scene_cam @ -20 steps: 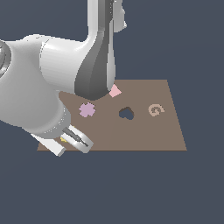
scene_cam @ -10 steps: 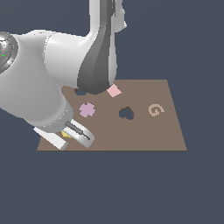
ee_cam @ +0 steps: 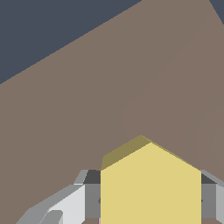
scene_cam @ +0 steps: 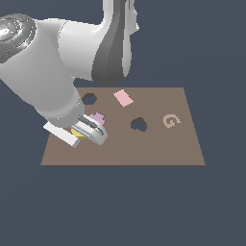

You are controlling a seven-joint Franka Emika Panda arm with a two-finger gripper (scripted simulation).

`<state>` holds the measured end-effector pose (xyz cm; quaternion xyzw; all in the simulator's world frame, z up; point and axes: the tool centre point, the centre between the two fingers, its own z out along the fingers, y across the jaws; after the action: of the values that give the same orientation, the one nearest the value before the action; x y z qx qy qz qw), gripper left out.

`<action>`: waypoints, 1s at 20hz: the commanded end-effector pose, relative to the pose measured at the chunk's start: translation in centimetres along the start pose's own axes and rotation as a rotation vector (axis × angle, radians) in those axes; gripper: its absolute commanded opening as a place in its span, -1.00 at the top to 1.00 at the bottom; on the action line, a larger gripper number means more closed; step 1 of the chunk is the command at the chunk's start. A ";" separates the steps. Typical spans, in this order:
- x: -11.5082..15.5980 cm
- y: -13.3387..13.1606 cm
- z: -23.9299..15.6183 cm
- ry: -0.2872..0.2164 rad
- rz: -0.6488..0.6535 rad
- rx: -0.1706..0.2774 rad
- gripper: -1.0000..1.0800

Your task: Insert a designated object into the corresponding slot on a board.

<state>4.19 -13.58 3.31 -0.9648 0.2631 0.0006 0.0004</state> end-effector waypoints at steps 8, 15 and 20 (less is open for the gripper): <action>-6.0 2.8 -0.4 0.000 -0.046 0.000 1.00; -9.4 4.6 -0.6 -0.001 -0.074 0.001 1.00; -11.1 5.6 -0.7 -0.001 -0.088 0.001 1.00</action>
<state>-7.64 -12.76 3.92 -0.9749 0.2227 0.0014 0.0008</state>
